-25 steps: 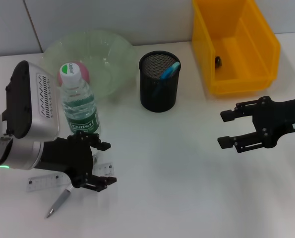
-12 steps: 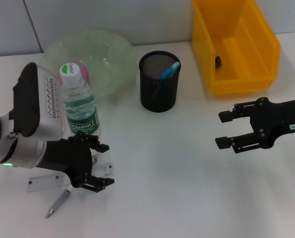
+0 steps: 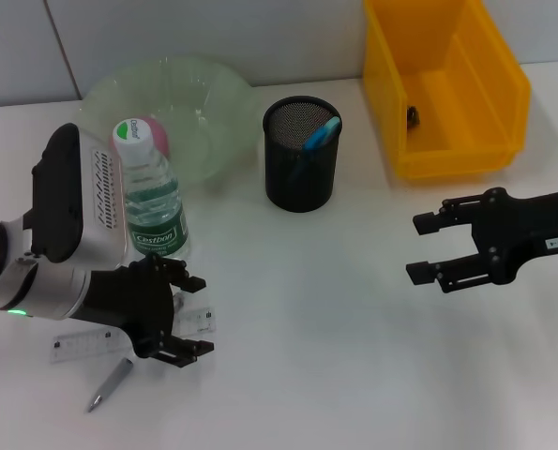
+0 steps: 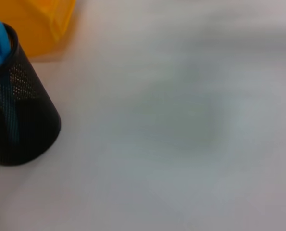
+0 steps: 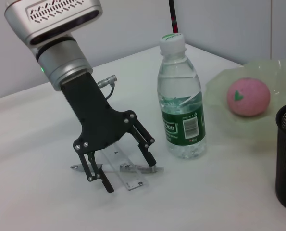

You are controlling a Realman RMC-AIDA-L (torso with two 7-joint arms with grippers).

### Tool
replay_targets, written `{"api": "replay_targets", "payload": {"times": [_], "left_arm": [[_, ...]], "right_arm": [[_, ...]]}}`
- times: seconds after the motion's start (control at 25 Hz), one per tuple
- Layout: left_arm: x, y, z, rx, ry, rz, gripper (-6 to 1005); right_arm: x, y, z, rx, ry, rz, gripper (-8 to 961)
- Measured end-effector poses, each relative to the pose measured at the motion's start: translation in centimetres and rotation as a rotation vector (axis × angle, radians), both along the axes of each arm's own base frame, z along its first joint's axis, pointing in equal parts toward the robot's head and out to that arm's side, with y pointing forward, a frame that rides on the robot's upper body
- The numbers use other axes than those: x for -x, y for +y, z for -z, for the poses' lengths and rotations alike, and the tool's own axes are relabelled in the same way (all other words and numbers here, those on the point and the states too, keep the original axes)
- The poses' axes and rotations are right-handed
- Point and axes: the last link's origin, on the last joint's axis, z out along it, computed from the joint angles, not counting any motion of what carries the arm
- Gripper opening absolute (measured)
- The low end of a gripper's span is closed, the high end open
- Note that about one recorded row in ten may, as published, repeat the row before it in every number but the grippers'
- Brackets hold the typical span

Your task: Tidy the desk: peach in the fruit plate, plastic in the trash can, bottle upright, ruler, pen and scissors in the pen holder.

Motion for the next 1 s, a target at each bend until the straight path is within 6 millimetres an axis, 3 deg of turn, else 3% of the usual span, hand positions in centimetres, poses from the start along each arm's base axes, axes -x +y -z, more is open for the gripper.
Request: {"api": "replay_targets", "payload": {"times": [1.0], "left_arm": [[0.37, 0.56, 0.60, 0.016, 0.039, 0.002, 797]], "right_arm": [[-0.07, 0.48, 0.52, -0.002, -0.021, 0.006, 753]]}}
